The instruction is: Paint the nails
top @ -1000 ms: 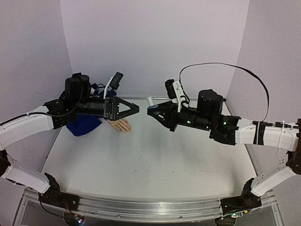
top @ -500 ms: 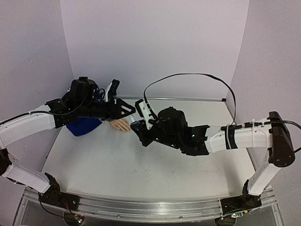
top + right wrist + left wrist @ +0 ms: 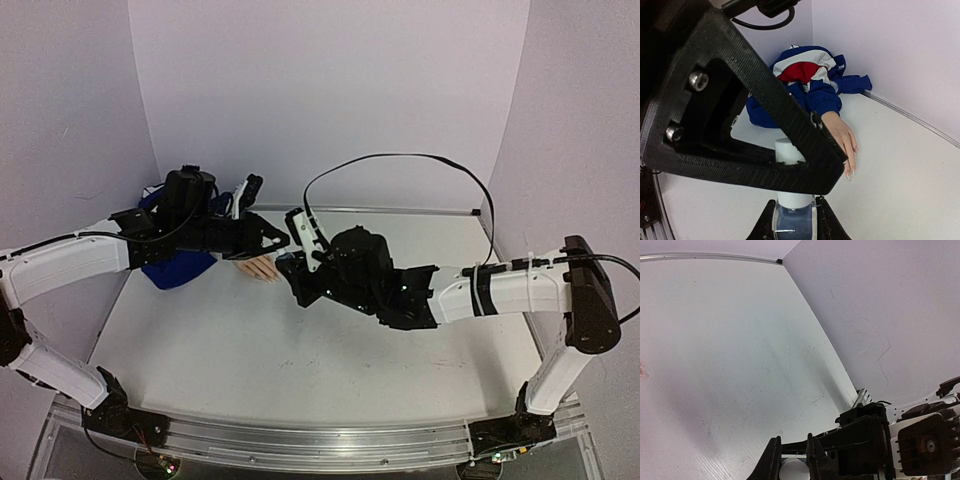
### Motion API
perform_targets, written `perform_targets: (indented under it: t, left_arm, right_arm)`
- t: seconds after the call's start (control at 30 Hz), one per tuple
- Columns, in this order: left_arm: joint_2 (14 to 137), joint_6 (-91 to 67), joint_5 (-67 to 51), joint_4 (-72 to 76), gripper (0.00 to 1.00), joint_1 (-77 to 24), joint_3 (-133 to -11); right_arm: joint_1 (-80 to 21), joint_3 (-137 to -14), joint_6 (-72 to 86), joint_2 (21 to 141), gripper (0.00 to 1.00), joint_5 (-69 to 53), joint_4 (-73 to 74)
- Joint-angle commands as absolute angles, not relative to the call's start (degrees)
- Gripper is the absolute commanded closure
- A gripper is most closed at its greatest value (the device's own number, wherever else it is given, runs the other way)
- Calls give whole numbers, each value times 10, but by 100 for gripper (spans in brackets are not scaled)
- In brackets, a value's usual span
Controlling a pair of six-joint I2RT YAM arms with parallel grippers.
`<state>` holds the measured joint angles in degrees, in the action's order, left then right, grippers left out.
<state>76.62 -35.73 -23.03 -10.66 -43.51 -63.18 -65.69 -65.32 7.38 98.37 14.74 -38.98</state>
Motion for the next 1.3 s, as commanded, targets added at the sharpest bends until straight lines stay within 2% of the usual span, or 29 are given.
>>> perform_targets:
  t: [0.0,0.07,0.13,0.23,0.37,0.43,0.5,0.63,0.73,0.8,0.87,0.97,1.03,1.1,1.17,1.27]
  left_arm:
    - [779,-331,-257,-94,92,-458,-674]
    - [786,-318,-277,-89,95,-467,-678]
    - [794,-301,-311,-75,99,-473,-679]
    - [802,-270,-414,-13,100,-476,-672]
    - [792,-258,-585,107,100,-489,-660]
    - [786,-247,-631,130,100,-503,-670]
    - [785,-234,-665,136,100,-516,-683]
    - [793,-230,-668,140,100,-518,-696]
    - [792,-237,-604,139,100,-507,-689]
    - [790,-259,-550,133,95,-486,-675]
    - [784,-268,-479,95,86,-458,-665]
    - [775,-253,-388,12,58,-443,-669]
    - [769,-240,-332,-52,44,-443,-679]
    - [765,-237,-258,-110,37,-443,-690]
    - [765,-248,-180,-168,35,-443,-705]
    - [763,-271,-138,-203,31,-441,-706]
  right_arm:
    - [-660,-667,77,961,100,143,-466]
    - [-657,-653,78,942,100,122,-480]
    - [-644,-644,79,920,100,46,-485]
    - [-605,-616,95,881,100,-186,-525]
    - [-566,-562,172,836,100,-545,-689]
    - [-565,-560,202,824,100,-615,-727]
    - [-565,-557,215,811,100,-631,-742]
    - [-557,-532,206,775,100,-584,-739]
    - [-539,-503,202,750,100,-523,-732]
    - [-528,-484,191,732,100,-467,-713]
    - [-524,-477,158,715,100,-379,-648]
    - [-524,-493,114,712,100,-217,-531]
    - [-524,-506,88,726,100,-82,-471]
    - [-524,-519,81,746,100,51,-423]
    - [-525,-527,85,770,100,162,-392]
    - [-531,-529,89,799,100,223,-387]
